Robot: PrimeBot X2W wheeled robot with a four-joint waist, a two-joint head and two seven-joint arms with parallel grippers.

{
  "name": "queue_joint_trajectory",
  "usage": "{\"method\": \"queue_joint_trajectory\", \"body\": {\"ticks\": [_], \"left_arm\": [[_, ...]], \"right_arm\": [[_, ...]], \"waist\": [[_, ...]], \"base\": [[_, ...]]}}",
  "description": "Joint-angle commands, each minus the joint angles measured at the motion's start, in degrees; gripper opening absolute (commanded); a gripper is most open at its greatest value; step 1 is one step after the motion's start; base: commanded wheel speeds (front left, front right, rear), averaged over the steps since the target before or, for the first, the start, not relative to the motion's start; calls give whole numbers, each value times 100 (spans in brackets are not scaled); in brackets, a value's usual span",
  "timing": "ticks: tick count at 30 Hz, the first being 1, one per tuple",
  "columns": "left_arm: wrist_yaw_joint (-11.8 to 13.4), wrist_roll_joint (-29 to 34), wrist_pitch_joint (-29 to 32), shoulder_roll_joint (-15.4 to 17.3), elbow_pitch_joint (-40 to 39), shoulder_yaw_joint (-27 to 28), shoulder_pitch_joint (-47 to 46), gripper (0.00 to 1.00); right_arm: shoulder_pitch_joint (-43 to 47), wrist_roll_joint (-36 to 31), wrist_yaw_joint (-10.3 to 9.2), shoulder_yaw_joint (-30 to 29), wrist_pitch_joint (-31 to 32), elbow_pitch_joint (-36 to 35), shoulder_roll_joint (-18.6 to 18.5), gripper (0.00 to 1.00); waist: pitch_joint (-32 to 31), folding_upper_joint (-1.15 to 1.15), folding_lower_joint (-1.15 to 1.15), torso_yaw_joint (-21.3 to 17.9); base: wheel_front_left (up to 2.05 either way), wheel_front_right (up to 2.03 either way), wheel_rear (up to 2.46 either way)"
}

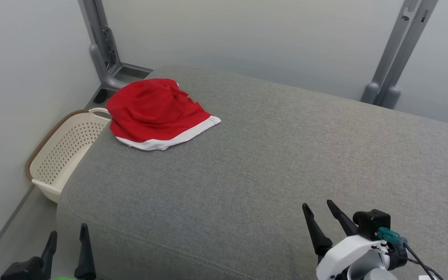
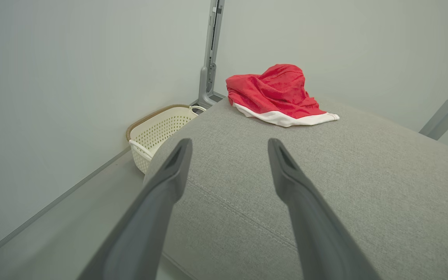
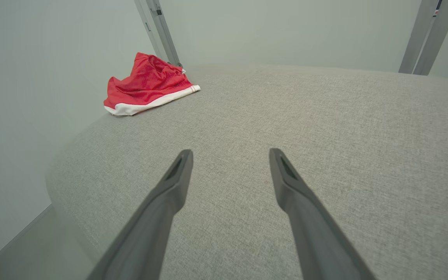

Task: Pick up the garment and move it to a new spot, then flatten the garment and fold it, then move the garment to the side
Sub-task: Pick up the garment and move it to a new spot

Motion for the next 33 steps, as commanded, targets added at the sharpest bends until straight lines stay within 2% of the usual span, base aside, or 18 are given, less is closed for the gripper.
{"method": "queue_joint_trajectory", "body": {"ticks": [1,9,19,22,27,30,33], "left_arm": [[21,-23,-13,42,-11,26,108,100],[48,-43,3,60,-43,10,142,100],[97,-135,271,56,157,-38,-94,100],[-104,-167,422,137,453,-106,-478,100],[-474,-185,576,79,1150,-261,-1496,100],[-613,-277,828,-48,1638,-333,-2163,100],[-640,-390,1181,-134,2034,-318,-2914,100]], "right_arm": [[-18,38,-6,10,-37,25,-16,100],[-52,20,-6,56,-58,78,-16,100],[12,-32,-7,47,-6,21,-16,100],[1,-115,-7,21,56,-58,-15,100],[-150,-406,-7,38,305,-299,-16,100],[-215,-631,-7,59,502,-518,-17,100],[-323,-836,-7,57,698,-806,-17,100]], "waist": [[34,0,0,154],[23,0,0,260],[83,0,0,195],[212,0,0,165],[608,0,0,41],[908,0,0,-85],[1259,0,0,-223]], "base": [[0,0,0],[0,0,0],[0,0,0],[0,0,0],[0,0,0],[0,0,0],[0,0,0]]}}
